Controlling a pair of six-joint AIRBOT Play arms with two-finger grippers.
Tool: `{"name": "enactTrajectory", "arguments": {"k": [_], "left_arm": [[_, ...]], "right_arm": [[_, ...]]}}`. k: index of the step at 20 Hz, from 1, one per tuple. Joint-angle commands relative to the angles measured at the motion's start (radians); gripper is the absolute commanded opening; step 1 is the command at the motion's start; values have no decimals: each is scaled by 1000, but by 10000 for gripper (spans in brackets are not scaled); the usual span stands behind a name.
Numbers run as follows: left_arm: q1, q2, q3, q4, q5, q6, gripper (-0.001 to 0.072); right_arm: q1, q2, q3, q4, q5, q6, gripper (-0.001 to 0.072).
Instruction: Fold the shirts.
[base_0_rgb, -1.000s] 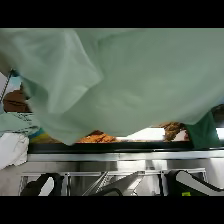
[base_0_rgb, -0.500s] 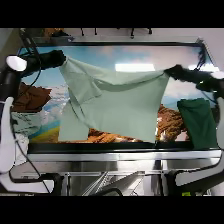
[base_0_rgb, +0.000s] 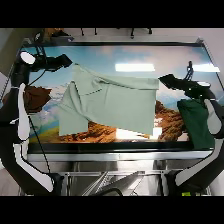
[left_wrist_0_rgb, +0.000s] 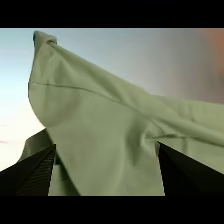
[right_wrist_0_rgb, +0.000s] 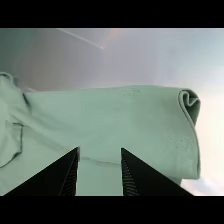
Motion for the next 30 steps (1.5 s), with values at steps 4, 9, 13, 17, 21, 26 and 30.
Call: {"name": "enactTrajectory", "arguments": {"k": [4, 9, 13, 17, 21, 26, 30], "left_arm": [[198, -5, -71, 23, -368, 37, 707], [222, -56, -213, 16, -363, 135, 706], [212, -157, -148, -3, -456, 147, 706], [212, -228, -60, -81, -565, 153, 705], [198, -272, -26, -82, -630, 153, 470], [185, -279, -26, -96, -570, 155, 109], [185, -279, -26, -113, -560, 156, 20]], "right_arm": [[-156, 170, -39, -382, 264, 271, 290], [-162, 326, -264, -504, 298, 329, 291], [-163, 420, -419, -523, 297, 330, 290], [-162, 459, -496, -535, 301, 333, 291], [-161, 463, -525, -537, 323, 340, 292], [-160, 471, -602, -583, 364, 352, 306], [-145, 472, -711, -583, 356, 352, 401]]}}
